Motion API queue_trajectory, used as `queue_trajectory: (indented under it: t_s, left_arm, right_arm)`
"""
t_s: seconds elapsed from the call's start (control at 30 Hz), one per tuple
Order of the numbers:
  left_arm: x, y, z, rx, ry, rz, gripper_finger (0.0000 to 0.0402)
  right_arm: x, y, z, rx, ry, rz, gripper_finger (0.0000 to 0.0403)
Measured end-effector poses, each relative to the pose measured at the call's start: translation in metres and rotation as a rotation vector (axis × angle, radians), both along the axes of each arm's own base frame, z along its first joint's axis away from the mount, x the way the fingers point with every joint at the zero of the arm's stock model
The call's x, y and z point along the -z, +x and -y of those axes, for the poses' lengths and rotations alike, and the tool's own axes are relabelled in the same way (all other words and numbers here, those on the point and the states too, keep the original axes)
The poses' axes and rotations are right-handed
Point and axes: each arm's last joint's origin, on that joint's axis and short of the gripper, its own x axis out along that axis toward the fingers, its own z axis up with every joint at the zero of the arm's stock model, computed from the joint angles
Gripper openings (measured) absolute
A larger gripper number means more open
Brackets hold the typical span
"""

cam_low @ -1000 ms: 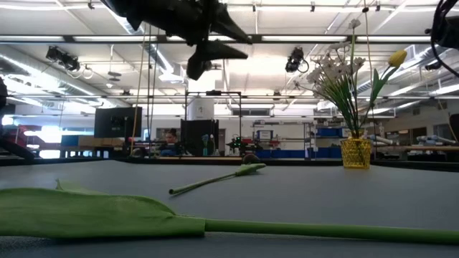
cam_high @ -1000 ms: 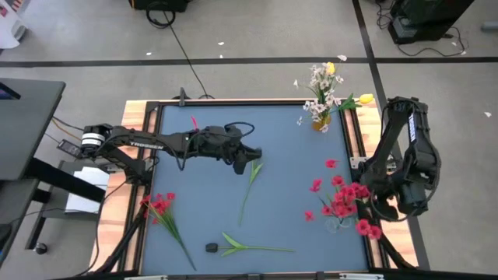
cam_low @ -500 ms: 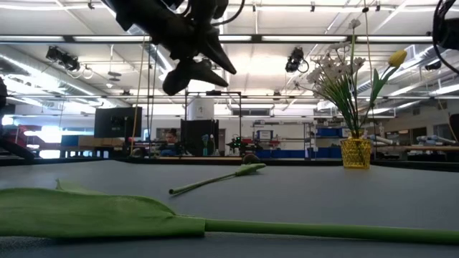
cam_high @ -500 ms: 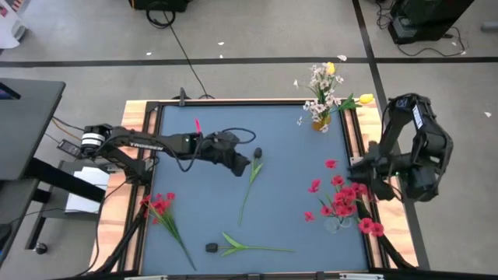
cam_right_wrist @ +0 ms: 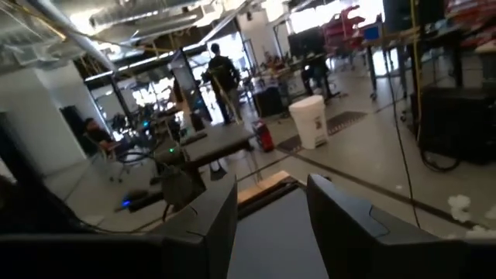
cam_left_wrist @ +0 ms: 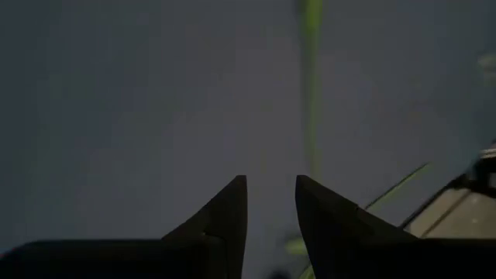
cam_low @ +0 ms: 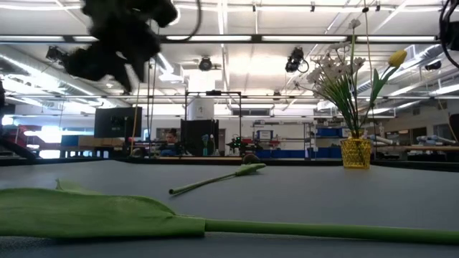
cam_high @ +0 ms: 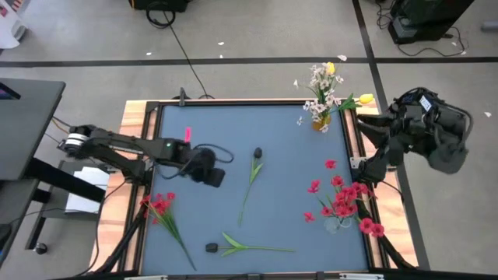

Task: Sort flowers into vase by color
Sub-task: Put the red flowers into the transparent vase

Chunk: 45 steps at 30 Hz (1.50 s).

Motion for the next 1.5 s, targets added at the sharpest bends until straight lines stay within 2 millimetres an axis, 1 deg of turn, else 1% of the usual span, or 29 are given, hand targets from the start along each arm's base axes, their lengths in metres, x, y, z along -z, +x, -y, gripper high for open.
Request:
queue_trajectory:
  t_s: [0.07, 0.17, 0.3, 0.4, 0.5, 0.6, 0.63, 0.7, 0.77, 0.87, 1.0, 1.17, 1.3, 1.5]
  left_arm:
    - [-0.003, -0.01, 0.012, -0.002, -0.024, -0.034, 0.0112]
    - [-0.005, -0.018, 0.034, -0.011, -0.041, -0.051, 0.0113]
    - [-0.001, -0.027, 0.063, -0.033, -0.05, -0.086, 0.0132]
    - [0.004, -0.042, 0.083, -0.07, -0.058, -0.182, 0.0163]
    - [0.007, -0.064, 0.101, -0.15, -0.05, -0.279, 0.0203]
    - [0.008, -0.082, 0.116, -0.244, -0.04, -0.323, 0.0246]
    - [0.009, -0.087, 0.119, -0.249, -0.028, -0.332, 0.0259]
    - [0.01, -0.092, 0.122, -0.241, -0.018, -0.353, 0.0282]
    - [0.013, -0.091, 0.123, -0.25, 0.006, -0.375, 0.0299]
    - [0.022, -0.087, 0.127, -0.257, 0.039, -0.396, 0.0312]
    - [0.035, -0.089, 0.14, -0.217, 0.076, -0.438, 0.0314]
    - [0.064, -0.101, 0.154, -0.133, -0.012, -0.422, 0.0314]
    - [0.084, -0.109, 0.152, -0.112, -0.023, -0.433, 0.0314]
    - [0.101, -0.114, 0.145, -0.109, -0.018, -0.437, 0.0309]
  right_arm:
    - [-0.005, 0.003, -0.003, -0.017, 0.021, -0.014, 0.0165]
    - [-0.011, 0.009, -0.011, -0.041, 0.062, -0.021, 0.0165]
    - [-0.017, 0.021, -0.024, -0.03, 0.117, -0.006, 0.0165]
    - [-0.016, 0.033, -0.036, -0.033, 0.134, -0.012, 0.0165]
    - [-0.013, 0.046, -0.048, -0.004, 0.128, -0.019, 0.0165]
    - [-0.009, 0.062, -0.057, 0.042, 0.111, -0.033, 0.0165]
    - [-0.008, 0.066, -0.058, 0.059, 0.109, -0.035, 0.0166]
    - [-0.006, 0.075, -0.061, 0.093, 0.102, -0.039, 0.0169]
    - [-0.004, 0.085, -0.063, 0.119, 0.104, -0.041, 0.0174]
    - [-0.002, 0.099, -0.065, 0.139, 0.129, -0.035, 0.018]
    - [0.002, 0.113, -0.069, 0.115, 0.153, -0.05, 0.0185]
    - [0.007, 0.127, -0.075, 0.093, 0.184, -0.063, 0.0185]
    - [0.013, 0.135, -0.08, 0.092, 0.2, -0.071, 0.0185]
    - [0.015, 0.142, -0.084, 0.058, 0.24, -0.074, 0.0185]
